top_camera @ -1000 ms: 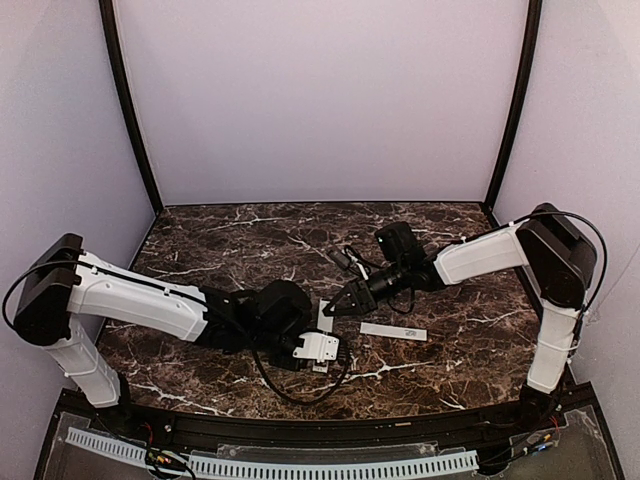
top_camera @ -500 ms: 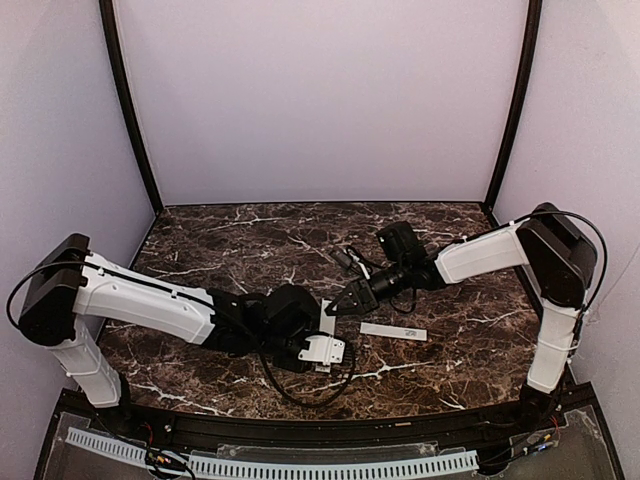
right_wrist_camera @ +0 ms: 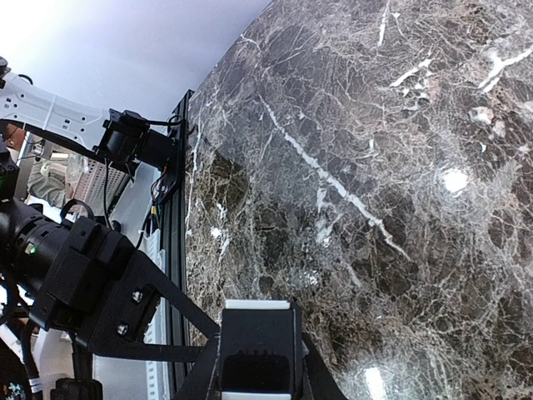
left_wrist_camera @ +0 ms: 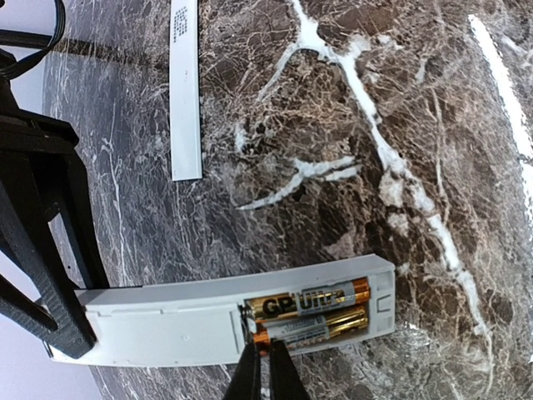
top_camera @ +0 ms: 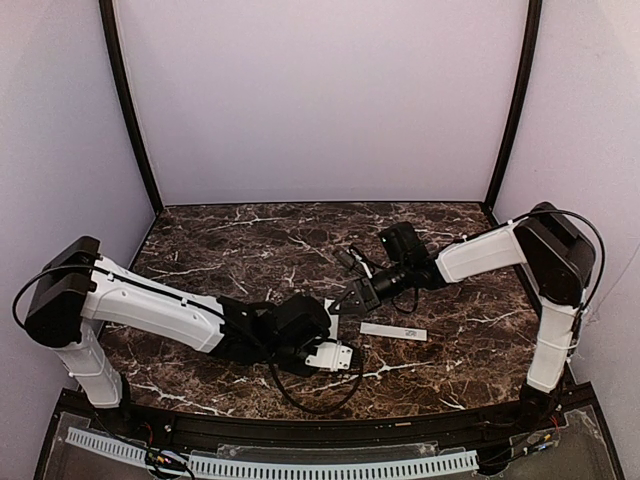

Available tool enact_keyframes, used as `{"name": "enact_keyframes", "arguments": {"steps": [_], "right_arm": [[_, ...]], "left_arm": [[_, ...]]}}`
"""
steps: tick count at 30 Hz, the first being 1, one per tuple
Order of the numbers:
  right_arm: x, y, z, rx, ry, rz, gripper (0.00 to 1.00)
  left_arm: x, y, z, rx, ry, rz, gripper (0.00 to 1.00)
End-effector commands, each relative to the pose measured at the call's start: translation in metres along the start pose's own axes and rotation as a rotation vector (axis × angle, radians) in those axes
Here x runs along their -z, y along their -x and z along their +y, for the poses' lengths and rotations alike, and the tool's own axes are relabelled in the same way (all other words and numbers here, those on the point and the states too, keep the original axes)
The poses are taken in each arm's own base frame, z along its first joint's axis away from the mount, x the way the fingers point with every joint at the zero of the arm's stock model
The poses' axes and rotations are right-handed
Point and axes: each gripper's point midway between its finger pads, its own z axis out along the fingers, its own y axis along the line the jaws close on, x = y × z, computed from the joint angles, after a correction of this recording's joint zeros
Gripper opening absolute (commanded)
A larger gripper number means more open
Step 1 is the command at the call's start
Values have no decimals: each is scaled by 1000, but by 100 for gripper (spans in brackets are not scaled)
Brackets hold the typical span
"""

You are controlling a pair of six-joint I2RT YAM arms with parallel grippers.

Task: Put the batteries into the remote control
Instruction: Adjust the battery in the battery compartment.

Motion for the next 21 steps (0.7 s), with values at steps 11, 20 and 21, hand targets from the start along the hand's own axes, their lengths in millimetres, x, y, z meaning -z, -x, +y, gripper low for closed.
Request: {"name": "enact_keyframes", "arguments": {"steps": [11, 20, 21], "right_arm": [[-19, -12, -7, 74, 5, 13, 0], [-10, -12, -15, 42, -30, -6, 0], [-9, -12, -15, 41, -31, -10, 0]], "left_arm": [[-45, -84, -107, -58, -352, 289, 5], [-7, -39, -33, 88, -142, 124, 20], [-2, -34, -26, 111, -118, 98, 22]]}}
